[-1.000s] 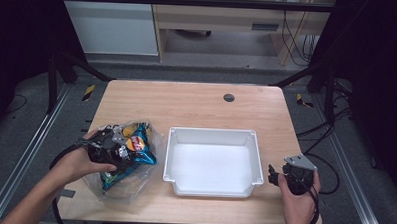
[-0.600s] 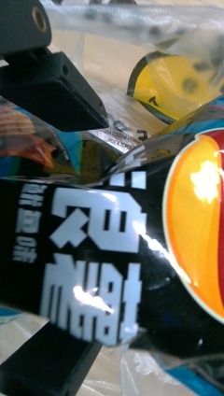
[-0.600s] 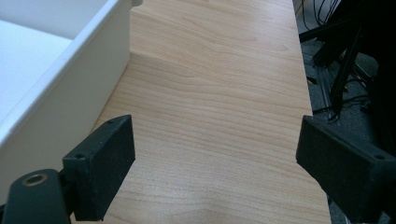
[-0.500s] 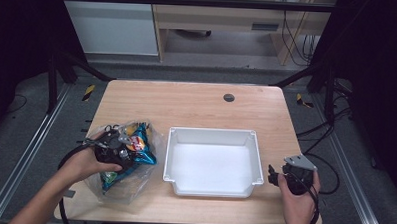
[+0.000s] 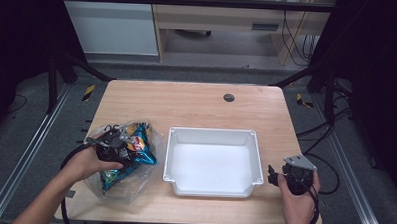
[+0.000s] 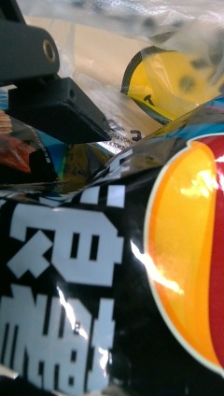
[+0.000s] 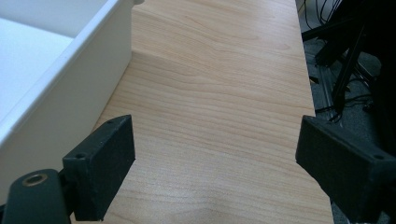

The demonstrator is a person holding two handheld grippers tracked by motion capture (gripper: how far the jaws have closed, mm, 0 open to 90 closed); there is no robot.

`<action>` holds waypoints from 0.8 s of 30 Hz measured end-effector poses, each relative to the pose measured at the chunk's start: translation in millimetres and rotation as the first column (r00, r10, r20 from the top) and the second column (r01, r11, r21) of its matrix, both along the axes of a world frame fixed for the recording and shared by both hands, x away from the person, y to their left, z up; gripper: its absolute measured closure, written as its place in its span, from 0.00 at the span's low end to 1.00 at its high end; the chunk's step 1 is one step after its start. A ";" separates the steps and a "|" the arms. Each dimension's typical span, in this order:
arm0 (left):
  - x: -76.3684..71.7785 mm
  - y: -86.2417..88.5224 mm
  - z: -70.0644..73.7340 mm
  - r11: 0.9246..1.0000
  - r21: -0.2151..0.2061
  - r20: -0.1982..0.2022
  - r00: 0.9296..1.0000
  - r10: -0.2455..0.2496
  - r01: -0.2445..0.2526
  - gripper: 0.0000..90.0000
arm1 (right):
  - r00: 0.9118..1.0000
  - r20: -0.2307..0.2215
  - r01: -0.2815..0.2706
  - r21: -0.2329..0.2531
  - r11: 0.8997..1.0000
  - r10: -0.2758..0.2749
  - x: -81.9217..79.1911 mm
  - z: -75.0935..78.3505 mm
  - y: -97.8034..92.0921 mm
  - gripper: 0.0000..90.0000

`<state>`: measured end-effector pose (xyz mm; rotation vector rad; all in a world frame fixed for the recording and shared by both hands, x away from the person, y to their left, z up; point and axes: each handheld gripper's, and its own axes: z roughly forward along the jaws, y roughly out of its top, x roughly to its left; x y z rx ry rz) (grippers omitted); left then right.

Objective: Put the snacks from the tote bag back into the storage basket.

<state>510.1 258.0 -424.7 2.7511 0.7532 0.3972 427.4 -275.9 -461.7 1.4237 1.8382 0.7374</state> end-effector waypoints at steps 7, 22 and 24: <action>1.1 -0.2 -5.5 1.000 -0.010 -0.001 1.000 0.007 -0.007 0.19 | 1.000 -0.002 -0.001 0.003 1.000 0.001 0.0 0.0 0.2 0.14; -1.4 -1.9 -6.1 0.999 -0.031 0.009 1.000 -0.011 0.011 0.36 | 1.000 -0.003 0.002 0.002 1.000 -0.002 -0.3 0.1 -0.8 0.13; -2.2 -0.5 -2.2 0.999 -0.033 0.016 1.000 -0.018 0.018 0.40 | 1.000 -0.004 0.000 0.004 1.000 0.000 0.1 -0.2 -1.6 0.13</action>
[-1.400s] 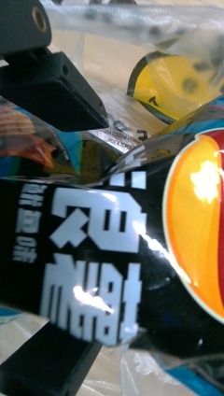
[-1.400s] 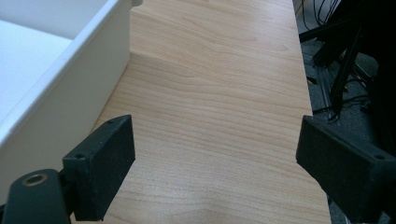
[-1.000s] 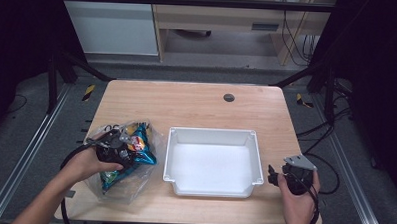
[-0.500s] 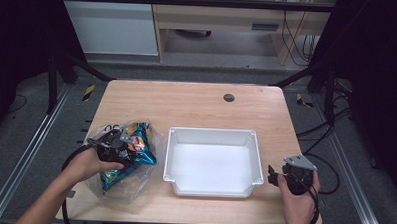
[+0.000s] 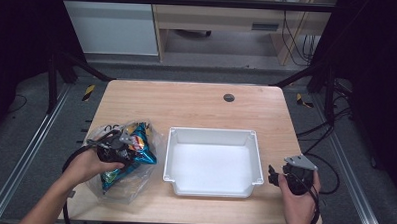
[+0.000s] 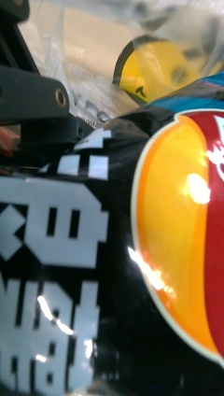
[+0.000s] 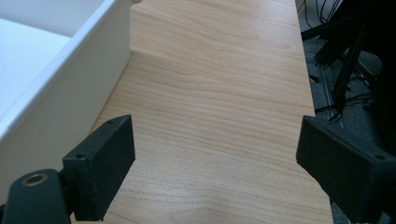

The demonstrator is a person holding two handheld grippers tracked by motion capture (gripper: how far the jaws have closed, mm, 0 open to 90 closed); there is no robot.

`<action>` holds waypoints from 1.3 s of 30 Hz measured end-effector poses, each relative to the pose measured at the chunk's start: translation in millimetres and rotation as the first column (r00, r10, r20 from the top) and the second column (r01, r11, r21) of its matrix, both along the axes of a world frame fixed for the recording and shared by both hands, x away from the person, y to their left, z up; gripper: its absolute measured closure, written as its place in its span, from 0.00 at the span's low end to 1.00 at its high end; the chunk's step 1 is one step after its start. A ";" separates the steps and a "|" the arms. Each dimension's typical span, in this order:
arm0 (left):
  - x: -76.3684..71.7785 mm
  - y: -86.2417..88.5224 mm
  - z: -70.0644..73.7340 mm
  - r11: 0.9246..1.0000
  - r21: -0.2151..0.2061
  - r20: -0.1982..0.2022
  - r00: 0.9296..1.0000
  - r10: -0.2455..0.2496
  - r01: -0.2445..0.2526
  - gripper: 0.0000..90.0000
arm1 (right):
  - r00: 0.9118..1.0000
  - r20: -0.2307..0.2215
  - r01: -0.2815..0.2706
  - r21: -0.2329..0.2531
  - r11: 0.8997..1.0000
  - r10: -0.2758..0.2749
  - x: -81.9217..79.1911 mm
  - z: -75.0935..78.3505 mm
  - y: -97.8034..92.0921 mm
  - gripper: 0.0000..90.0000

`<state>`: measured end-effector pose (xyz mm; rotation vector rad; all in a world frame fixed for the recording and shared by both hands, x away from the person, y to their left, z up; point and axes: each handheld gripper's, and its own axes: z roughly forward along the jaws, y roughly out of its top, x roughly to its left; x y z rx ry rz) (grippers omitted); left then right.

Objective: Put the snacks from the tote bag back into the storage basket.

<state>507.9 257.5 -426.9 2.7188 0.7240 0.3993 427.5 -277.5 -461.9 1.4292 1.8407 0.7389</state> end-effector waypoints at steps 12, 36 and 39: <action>-23.3 7.0 30.2 1.000 -0.028 0.078 0.997 -0.007 0.009 0.46 | 1.000 0.012 0.002 0.005 1.000 -0.002 -1.0 1.6 0.0 0.13; -66.4 2.6 87.3 0.998 0.006 0.205 0.976 -0.067 0.067 0.47 | 1.000 0.022 0.021 0.018 1.000 -0.021 -0.8 0.7 -3.8 0.13; -68.7 -0.2 89.7 0.999 -0.010 0.202 0.978 -0.048 0.051 0.47 | 1.000 0.023 0.019 0.017 1.000 -0.020 -1.0 1.0 -3.5 0.13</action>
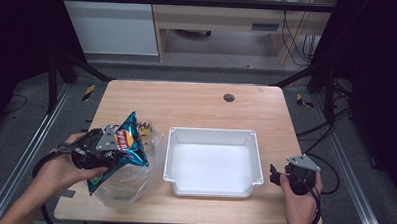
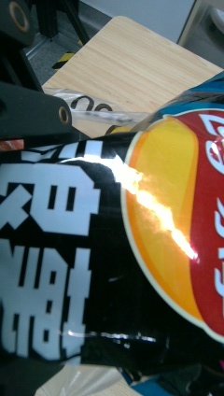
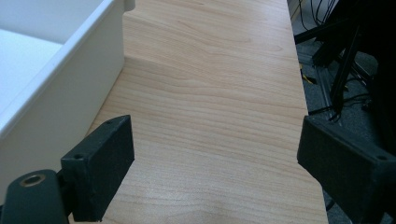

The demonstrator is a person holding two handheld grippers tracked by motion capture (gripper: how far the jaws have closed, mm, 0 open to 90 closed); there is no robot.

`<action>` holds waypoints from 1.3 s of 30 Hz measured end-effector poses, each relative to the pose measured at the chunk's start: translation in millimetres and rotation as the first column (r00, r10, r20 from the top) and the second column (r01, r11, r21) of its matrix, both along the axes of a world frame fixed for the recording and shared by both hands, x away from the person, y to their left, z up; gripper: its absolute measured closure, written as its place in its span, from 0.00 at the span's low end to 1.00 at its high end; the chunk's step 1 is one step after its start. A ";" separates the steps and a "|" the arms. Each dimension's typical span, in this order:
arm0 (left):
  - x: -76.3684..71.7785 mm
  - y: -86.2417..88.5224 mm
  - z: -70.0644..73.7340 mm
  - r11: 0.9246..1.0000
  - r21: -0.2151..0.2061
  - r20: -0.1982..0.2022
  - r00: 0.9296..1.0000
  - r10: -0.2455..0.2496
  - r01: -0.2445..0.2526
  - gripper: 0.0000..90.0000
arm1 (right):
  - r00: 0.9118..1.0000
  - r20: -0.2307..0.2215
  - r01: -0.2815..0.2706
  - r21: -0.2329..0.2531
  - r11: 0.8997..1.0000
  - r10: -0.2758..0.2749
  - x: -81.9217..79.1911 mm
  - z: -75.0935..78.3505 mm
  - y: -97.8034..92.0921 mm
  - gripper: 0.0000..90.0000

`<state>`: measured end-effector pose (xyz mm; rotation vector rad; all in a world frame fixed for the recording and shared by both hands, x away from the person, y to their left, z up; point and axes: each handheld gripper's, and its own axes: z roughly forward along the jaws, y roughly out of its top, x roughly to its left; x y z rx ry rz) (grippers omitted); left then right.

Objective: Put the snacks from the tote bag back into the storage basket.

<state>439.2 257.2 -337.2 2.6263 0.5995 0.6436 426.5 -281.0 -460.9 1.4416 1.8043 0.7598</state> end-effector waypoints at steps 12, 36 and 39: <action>3.8 -11.3 11.5 0.998 0.025 0.023 0.998 -0.057 0.057 0.47 | 1.000 -0.001 0.000 -0.003 1.000 0.000 0.0 -0.2 -0.3 0.13; 8.1 -40.9 31.0 0.995 0.020 0.042 0.994 -0.096 0.095 0.48 | 1.000 0.000 0.003 0.003 1.000 -0.003 -0.7 0.4 -2.1 0.13; 8.8 -47.1 33.6 0.994 0.021 0.042 0.993 -0.107 0.107 0.48 | 1.000 -0.001 0.005 0.004 1.000 -0.005 -0.8 0.4 -2.4 0.13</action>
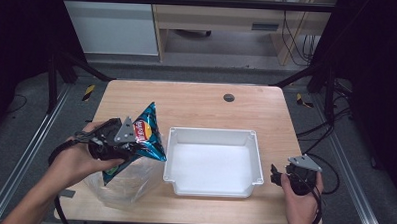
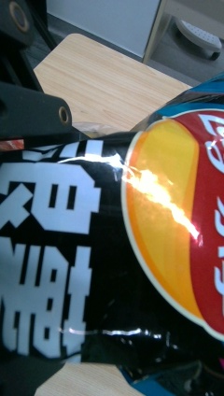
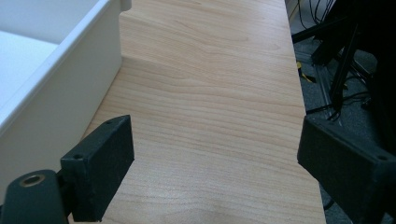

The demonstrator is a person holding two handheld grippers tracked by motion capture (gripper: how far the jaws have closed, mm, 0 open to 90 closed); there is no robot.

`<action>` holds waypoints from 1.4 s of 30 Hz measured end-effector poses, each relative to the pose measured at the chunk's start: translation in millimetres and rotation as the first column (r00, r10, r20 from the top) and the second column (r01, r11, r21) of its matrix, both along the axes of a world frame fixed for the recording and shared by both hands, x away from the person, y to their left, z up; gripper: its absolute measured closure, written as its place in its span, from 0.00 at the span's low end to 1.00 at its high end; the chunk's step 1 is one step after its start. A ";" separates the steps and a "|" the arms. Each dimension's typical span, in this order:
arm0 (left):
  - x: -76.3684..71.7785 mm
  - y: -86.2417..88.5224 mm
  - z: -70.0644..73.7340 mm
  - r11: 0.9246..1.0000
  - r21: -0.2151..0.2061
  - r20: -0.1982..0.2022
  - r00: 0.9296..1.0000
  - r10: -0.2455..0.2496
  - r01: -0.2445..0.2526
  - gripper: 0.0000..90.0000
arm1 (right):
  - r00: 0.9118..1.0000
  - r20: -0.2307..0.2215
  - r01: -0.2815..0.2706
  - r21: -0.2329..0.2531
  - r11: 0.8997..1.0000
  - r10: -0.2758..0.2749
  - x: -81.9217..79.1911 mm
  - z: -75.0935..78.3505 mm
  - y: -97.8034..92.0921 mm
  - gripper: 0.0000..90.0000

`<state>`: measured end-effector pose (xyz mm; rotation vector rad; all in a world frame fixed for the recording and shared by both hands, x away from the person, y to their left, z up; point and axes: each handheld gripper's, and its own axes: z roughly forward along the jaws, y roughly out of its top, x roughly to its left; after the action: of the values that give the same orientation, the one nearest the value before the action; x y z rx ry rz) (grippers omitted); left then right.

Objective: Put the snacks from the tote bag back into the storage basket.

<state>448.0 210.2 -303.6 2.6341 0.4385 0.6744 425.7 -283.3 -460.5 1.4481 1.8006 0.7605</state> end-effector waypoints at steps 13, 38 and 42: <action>3.5 -19.1 2.8 1.000 0.004 -0.005 1.000 -0.030 0.030 0.48 | 1.000 0.004 0.002 0.008 1.000 -0.002 -0.5 0.8 -1.0 0.13; 6.5 -36.3 -0.2 0.998 0.015 -0.016 0.998 -0.060 0.061 0.48 | 1.000 0.002 -0.002 0.007 1.000 0.001 0.5 0.1 -0.8 0.12; 8.8 -39.3 0.7 0.998 0.011 -0.016 0.998 -0.066 0.066 0.48 | 1.000 0.001 0.002 0.009 1.000 -0.002 -0.5 0.9 -1.0 0.12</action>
<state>456.7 170.9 -302.9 2.6539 0.3516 0.6380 425.1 -284.4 -459.6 1.4545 1.7966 0.7691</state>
